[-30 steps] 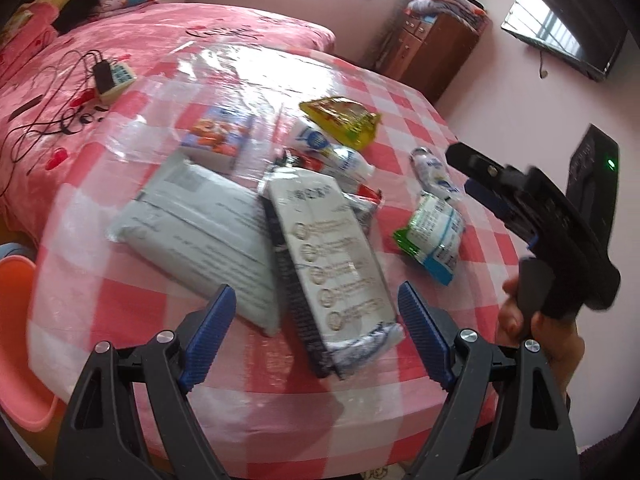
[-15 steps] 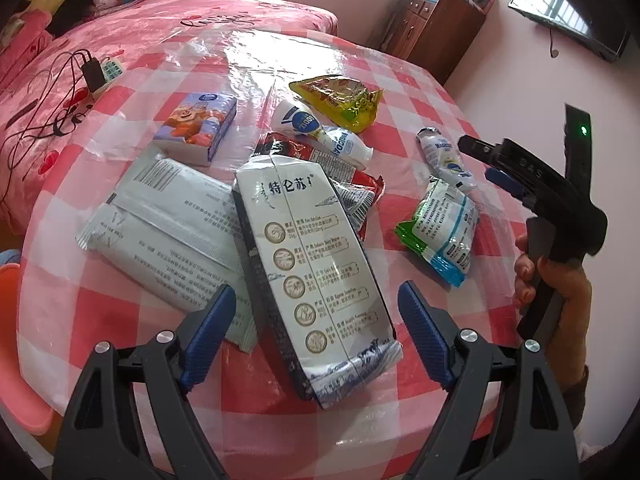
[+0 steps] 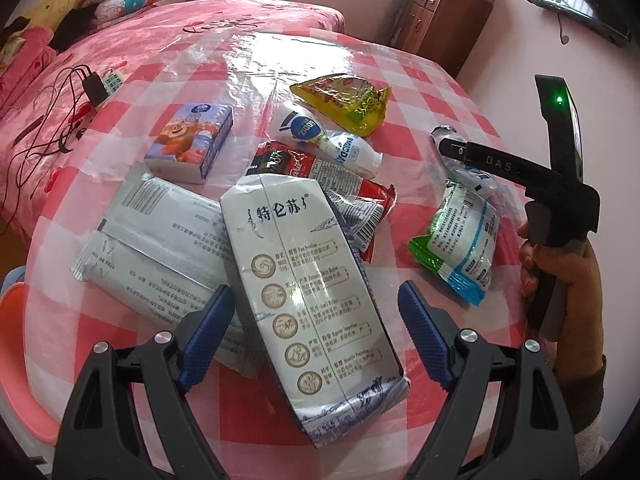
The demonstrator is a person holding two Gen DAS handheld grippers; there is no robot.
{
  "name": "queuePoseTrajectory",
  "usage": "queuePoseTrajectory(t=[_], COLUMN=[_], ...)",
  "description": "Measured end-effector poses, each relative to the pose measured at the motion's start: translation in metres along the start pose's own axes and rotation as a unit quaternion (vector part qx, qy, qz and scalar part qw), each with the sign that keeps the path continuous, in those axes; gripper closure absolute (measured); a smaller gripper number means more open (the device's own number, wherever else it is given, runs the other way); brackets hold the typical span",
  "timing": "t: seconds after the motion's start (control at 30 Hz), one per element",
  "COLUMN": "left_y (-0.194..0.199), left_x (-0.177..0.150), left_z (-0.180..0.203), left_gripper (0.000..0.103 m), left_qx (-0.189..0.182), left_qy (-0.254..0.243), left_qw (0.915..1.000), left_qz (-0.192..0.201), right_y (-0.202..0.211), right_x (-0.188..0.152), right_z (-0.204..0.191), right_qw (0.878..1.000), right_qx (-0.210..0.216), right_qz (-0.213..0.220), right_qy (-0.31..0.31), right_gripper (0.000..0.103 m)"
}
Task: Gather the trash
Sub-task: 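Reach left gripper to white milk carton while right reaches MAGICDAY yogurt bottle, then grasp the white milk carton with left gripper while right grasps MAGICDAY bottle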
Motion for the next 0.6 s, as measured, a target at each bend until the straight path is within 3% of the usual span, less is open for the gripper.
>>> queuePoseTrajectory(t=[0.3, 0.37, 0.43, 0.6], left_y=[-0.002, -0.002, -0.002, 0.001], left_x=[-0.001, -0.001, -0.001, -0.001], left_z=[0.004, 0.004, 0.003, 0.000], left_gripper=[0.021, 0.025, 0.034, 0.042], left_qx=[0.024, 0.034, 0.041, 0.030], left_qy=[-0.007, -0.010, -0.012, -0.009], left_qw=[0.9996, 0.9993, 0.9988, 0.9990], left_qz=[0.010, 0.015, 0.023, 0.032], right_y=[-0.002, -0.002, -0.002, -0.001], right_x=[0.000, -0.001, -0.001, -0.001], right_z=[-0.008, -0.011, -0.012, -0.013], right_qw=[0.999, 0.999, 0.998, 0.999], right_qx=[-0.032, -0.038, -0.039, -0.029], right_qz=[-0.005, -0.005, -0.005, -0.002], right_qy=[0.028, 0.036, 0.039, 0.042], right_gripper=[0.038, 0.044, 0.045, 0.045])
Point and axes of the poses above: each gripper's, at about its wrist camera, not at the fingertips, and y roughly against the way its jaws point, z to its right, x to its top, the point moved 3 cm from there along -y, roughly the way its jaws point, and after that the axes turned 2 degrees about -x, right-handed, at the moved point
